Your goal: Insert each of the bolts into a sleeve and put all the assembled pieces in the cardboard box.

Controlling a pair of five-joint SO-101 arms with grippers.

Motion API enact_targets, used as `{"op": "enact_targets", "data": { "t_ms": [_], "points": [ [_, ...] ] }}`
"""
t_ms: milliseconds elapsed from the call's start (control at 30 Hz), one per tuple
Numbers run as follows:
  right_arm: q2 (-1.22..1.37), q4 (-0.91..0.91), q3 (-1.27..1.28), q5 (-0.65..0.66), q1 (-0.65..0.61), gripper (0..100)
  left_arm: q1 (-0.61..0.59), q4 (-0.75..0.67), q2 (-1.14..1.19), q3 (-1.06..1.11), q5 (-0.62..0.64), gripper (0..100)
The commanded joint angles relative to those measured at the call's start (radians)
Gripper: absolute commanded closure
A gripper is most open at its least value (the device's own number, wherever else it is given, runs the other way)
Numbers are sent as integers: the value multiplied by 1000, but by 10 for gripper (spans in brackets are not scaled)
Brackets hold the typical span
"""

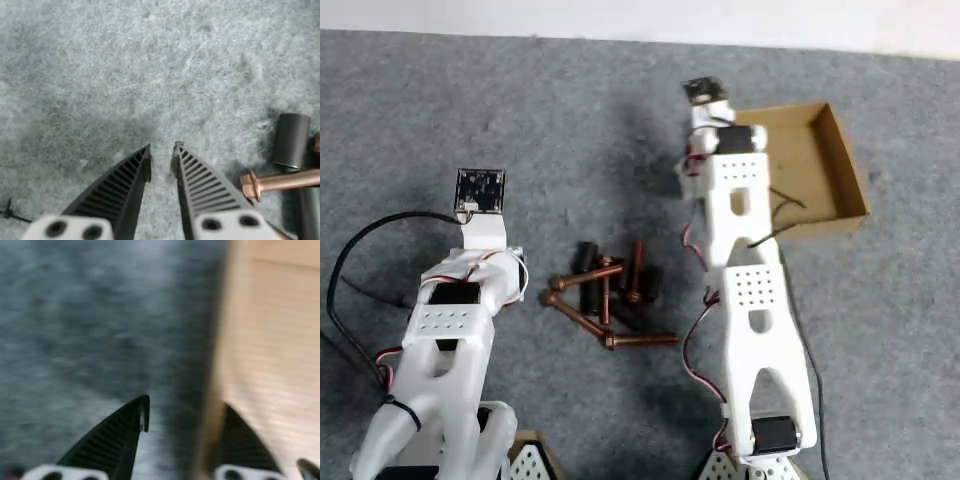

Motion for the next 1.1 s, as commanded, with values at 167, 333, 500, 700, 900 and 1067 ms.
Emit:
{"op": "enact_targets", "data": {
  "t_ms": [167,333,500,700,900,1067],
  "points": [
    [-179,10,-101,-130,2,717,-7,-74,-4,-2,9,912],
    [-274,47,-101,-129,4,717,-7,-72,-4,-2,9,912],
    [-315,64,-101,-127,47,717,-7,-74,-4,-2,11,912],
    [-394,71,-101,-147,77,717,-7,-74,-4,-2,11,912],
    [-518,71,-44,-186,62,717,-7,-75,-4,-2,11,912],
    [-676,74,211,-190,1,717,-7,-75,-4,-2,11,912]
  ]
}}
